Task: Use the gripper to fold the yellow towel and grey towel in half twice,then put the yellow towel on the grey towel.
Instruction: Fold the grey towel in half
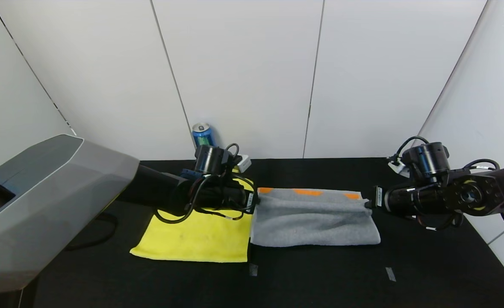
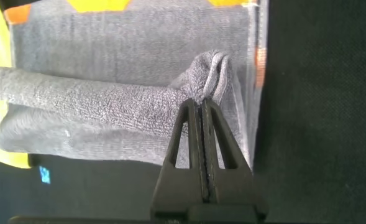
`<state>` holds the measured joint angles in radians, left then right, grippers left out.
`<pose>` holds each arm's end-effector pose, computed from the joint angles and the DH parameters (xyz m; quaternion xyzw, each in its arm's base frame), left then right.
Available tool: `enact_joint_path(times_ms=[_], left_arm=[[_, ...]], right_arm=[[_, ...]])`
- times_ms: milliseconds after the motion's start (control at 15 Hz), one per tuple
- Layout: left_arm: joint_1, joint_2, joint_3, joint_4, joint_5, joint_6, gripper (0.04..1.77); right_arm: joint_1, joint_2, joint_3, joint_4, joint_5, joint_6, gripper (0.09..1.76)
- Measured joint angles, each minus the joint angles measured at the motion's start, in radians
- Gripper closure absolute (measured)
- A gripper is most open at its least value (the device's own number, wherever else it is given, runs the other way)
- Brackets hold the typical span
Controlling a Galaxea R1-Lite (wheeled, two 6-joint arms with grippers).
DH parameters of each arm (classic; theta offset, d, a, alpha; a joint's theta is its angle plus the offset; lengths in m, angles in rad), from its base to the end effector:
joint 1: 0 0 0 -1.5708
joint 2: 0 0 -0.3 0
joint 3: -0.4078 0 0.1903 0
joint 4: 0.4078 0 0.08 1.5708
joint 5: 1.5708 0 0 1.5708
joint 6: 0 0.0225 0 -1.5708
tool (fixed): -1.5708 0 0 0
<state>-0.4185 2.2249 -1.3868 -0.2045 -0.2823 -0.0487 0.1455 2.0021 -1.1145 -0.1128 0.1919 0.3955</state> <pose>0.3971 -0.1835 0.0985 -0.0005 0.3187 -0.3185 0.8927 0.3627 0.0575 0.1133 0.1879 0.4009 0.0782 0.8932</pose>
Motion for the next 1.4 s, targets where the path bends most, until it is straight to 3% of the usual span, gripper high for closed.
enact_joint_path(times_ms=[400,600,800,1067,1400], left_arm=[[0.007,0.003,-0.021,0.01,-0.001,0.039,1.71],[0.012,0.005,-0.023,0.009,-0.001,0.066,1.71],[0.013,0.006,-0.021,0.001,0.0,0.068,1.71],[0.013,-0.025,-0.011,-0.003,-0.001,0.065,1.71],[0.013,-0.063,-0.004,0.002,-0.004,0.066,1.71]], right_arm=[[-0.006,0.012,-0.005,-0.004,0.0,0.001,1.68],[-0.006,0.015,-0.012,-0.006,-0.001,0.0,1.19],[-0.006,0.016,-0.02,-0.006,-0.028,0.0,0.85],[-0.007,0.002,-0.014,-0.051,-0.064,0.0,0.57],[0.011,-0.036,0.015,-0.064,-0.066,0.0,0.37]])
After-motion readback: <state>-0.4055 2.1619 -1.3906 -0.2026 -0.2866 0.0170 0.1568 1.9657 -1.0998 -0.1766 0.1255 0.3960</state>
